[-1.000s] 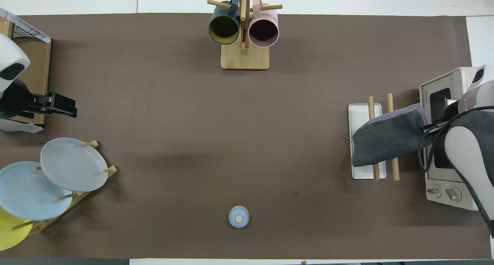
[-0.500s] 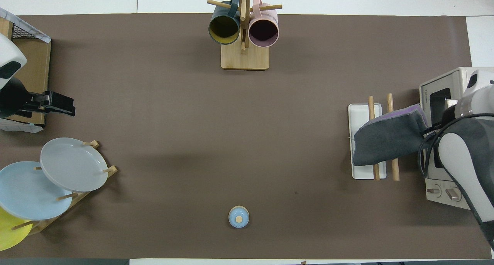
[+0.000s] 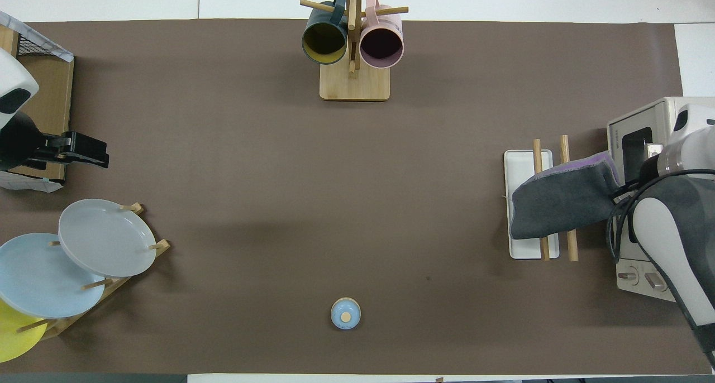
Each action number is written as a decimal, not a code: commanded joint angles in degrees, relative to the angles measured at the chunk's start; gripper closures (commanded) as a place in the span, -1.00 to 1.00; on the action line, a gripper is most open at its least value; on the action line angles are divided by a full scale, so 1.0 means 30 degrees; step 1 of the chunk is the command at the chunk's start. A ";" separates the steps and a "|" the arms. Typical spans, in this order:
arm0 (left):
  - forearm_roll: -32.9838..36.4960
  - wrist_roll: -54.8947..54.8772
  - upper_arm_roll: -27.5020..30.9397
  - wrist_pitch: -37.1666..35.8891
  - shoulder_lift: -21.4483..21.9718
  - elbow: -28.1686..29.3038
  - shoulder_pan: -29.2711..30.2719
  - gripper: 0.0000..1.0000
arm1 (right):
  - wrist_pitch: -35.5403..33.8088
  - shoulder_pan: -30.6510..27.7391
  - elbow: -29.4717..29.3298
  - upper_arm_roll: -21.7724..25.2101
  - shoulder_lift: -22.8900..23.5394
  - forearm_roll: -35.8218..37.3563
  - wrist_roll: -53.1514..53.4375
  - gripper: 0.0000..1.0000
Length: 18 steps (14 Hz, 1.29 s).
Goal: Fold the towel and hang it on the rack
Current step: 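Open the right gripper and release the towel over the rod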
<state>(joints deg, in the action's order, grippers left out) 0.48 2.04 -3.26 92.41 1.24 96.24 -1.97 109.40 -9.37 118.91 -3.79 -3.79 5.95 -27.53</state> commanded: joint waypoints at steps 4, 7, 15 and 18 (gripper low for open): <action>0.0250 0.0169 0.0151 -0.0304 0.0054 -0.0206 -0.0047 -1.00 | 0.0827 -0.0655 0.0706 -0.0144 -0.0553 0.0331 -0.1810 1.00; 0.0250 0.0169 0.0151 -0.0304 0.0054 -0.0206 -0.0047 -1.00 | 0.0739 -0.0626 0.0706 -0.0144 -0.0524 0.0331 -0.1723 0.57; 0.0250 0.0169 0.0151 -0.0304 0.0054 -0.0206 -0.0047 -1.00 | 0.0652 -0.0626 0.0618 -0.0144 -0.0524 0.0301 -0.1724 -1.00; 0.0250 0.0169 0.0151 -0.0304 0.0054 -0.0206 -0.0047 -1.00 | 0.0388 -0.0713 0.0240 -0.0086 -0.0495 0.0272 -0.1809 -1.00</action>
<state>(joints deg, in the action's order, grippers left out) 0.48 2.06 -3.03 92.41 1.24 96.24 -1.92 110.10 -10.15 119.81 -4.17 -4.01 5.82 -31.60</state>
